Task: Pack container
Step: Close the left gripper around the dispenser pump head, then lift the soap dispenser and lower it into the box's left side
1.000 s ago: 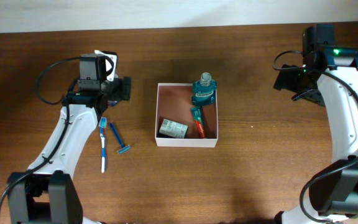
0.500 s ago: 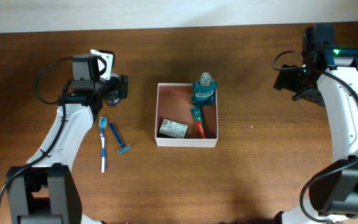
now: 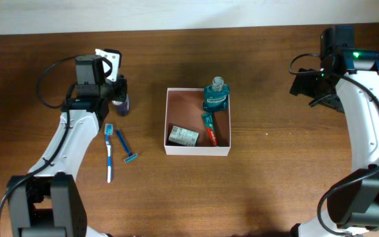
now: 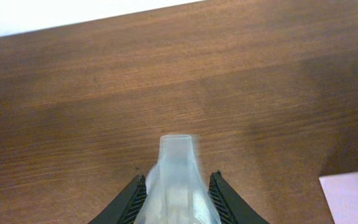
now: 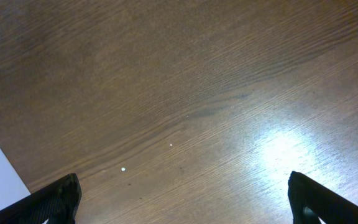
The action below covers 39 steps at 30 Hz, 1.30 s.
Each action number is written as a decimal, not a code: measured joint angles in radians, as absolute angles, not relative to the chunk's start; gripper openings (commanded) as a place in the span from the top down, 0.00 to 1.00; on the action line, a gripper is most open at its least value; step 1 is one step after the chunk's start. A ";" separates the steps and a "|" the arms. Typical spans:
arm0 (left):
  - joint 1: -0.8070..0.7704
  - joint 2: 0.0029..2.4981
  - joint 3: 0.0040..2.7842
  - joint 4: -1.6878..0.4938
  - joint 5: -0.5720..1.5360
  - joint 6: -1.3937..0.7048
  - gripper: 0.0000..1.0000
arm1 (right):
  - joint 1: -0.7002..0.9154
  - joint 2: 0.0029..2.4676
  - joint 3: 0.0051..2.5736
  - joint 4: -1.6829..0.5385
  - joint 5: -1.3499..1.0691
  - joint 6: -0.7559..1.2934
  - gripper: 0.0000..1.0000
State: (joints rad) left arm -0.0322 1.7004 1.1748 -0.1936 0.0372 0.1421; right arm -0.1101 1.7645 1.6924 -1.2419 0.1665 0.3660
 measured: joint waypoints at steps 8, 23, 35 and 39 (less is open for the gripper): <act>-0.032 1.710 1.167 -0.124 0.038 0.142 0.70 | -0.110 1.765 1.692 -1.242 0.166 0.366 0.01; -0.031 1.505 1.157 -0.035 0.195 0.134 0.80 | -0.110 1.765 1.692 -1.242 0.167 0.366 0.01; -0.154 1.449 1.157 0.041 0.395 0.010 0.80 | -0.110 1.765 1.692 -1.242 0.167 0.366 0.01; -0.237 1.449 1.157 0.067 0.403 0.002 0.80 | -0.110 1.765 1.692 -1.242 0.166 0.366 0.01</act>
State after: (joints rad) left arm -0.2367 1.4490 1.1572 0.0669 0.4030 0.0017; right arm -0.1101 1.7645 1.6924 -1.2419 0.1661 0.3656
